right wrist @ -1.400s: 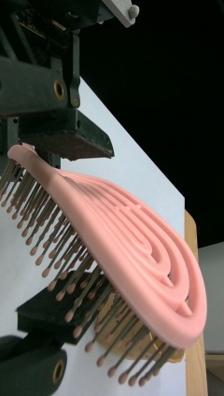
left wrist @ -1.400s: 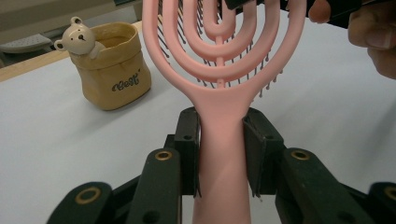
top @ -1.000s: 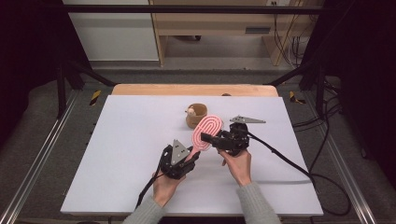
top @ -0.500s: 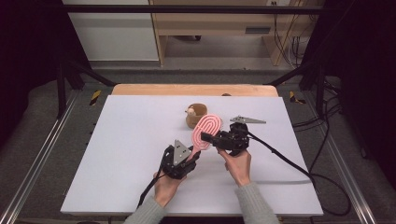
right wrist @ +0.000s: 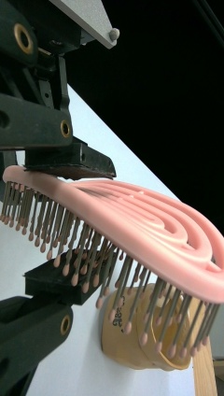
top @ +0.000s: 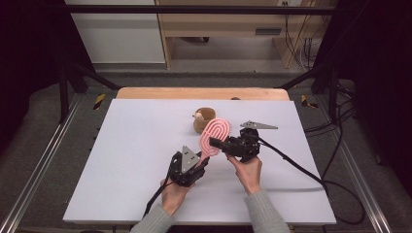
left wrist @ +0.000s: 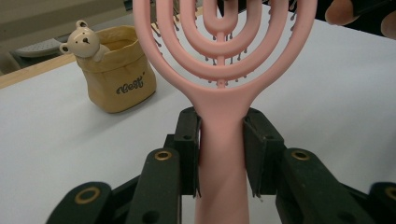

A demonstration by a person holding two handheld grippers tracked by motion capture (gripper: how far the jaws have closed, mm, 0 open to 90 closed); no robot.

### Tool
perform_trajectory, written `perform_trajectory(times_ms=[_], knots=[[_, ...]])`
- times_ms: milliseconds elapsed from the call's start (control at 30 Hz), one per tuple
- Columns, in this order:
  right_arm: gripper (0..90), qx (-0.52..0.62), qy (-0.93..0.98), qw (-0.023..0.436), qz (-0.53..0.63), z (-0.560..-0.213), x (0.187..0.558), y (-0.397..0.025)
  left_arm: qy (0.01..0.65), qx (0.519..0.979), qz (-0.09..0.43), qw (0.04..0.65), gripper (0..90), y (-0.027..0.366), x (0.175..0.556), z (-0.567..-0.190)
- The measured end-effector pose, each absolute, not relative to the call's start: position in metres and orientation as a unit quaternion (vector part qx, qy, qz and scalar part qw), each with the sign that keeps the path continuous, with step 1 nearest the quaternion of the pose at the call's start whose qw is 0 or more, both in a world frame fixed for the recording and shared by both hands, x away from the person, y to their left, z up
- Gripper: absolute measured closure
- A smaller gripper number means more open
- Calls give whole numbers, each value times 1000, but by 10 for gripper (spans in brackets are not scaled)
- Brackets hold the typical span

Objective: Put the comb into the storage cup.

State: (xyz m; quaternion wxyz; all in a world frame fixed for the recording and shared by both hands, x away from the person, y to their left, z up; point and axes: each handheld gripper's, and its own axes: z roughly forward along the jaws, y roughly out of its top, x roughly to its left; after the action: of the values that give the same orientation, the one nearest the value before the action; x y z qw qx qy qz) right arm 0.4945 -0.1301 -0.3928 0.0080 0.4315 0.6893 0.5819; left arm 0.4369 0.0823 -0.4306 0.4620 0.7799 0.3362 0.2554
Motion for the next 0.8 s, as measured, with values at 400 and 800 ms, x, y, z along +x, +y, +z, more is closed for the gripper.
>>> perform_trajectory(times_ms=[400, 800], knots=[[571, 431, 683, 4, 590, -392, 493, -130, 337, 777, 256, 466, 688, 82, 437, -431], [624, 414, 685, -1, 600, -392, 491, -130, 341, 775, 249, 471, 689, 82, 439, -431]])
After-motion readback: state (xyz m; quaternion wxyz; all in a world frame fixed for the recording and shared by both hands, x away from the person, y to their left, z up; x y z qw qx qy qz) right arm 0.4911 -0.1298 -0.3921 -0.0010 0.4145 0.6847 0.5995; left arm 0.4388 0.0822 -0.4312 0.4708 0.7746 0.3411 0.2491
